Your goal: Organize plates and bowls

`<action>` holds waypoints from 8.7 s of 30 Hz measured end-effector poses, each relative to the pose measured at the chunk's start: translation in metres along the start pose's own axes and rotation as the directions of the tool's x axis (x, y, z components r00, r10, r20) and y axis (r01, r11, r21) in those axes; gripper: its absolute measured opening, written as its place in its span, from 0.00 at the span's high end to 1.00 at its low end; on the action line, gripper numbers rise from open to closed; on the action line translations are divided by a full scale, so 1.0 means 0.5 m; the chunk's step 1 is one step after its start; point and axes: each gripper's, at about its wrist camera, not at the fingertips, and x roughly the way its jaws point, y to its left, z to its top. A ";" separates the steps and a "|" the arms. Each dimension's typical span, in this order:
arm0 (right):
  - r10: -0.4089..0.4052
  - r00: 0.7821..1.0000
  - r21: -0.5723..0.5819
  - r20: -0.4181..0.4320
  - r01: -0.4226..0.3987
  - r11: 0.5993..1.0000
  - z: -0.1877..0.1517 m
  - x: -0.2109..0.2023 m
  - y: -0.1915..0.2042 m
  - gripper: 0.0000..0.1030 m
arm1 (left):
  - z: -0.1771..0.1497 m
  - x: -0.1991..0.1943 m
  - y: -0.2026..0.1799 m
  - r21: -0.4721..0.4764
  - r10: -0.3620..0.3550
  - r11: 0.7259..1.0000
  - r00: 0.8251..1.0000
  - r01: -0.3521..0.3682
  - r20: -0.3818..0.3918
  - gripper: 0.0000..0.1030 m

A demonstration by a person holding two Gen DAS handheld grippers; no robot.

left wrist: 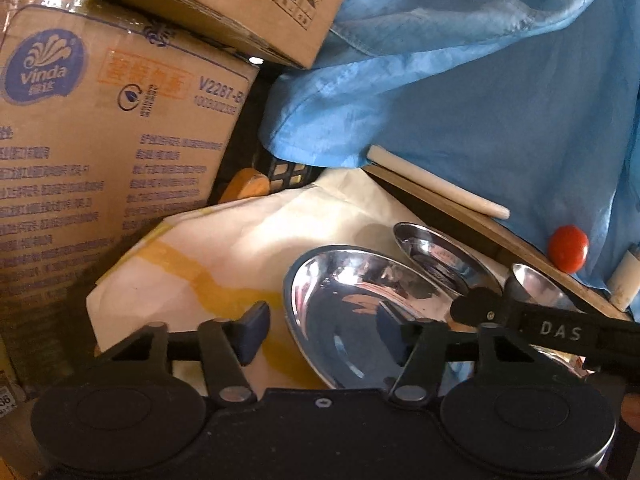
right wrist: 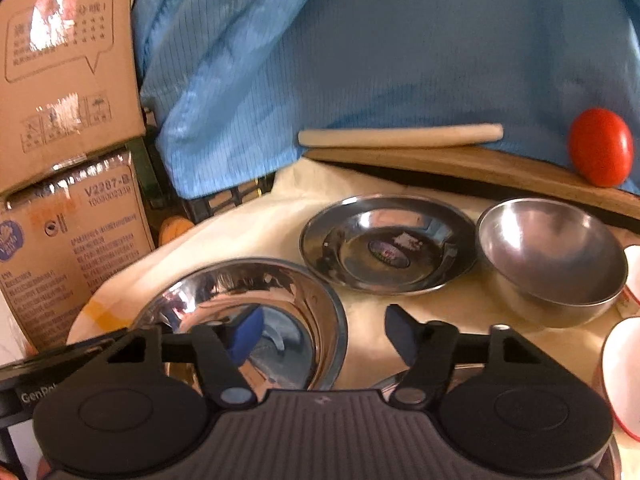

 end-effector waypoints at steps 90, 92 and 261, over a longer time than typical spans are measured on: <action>-0.365 0.916 0.122 0.163 0.349 0.929 -0.190 -0.269 -0.096 0.75 | -0.138 -0.055 -0.264 0.328 -0.063 0.942 0.997 0.071 -0.035 0.82; -0.371 0.914 0.115 0.164 0.356 0.928 -0.191 -0.268 -0.094 0.73 | -0.138 -0.055 -0.264 0.327 -0.063 0.942 0.997 0.071 -0.036 0.81; -0.141 0.987 0.408 0.082 0.096 0.908 -0.217 -0.297 -0.159 0.75 | -0.053 -0.027 -0.268 0.256 -0.229 0.923 0.945 0.287 -0.234 0.82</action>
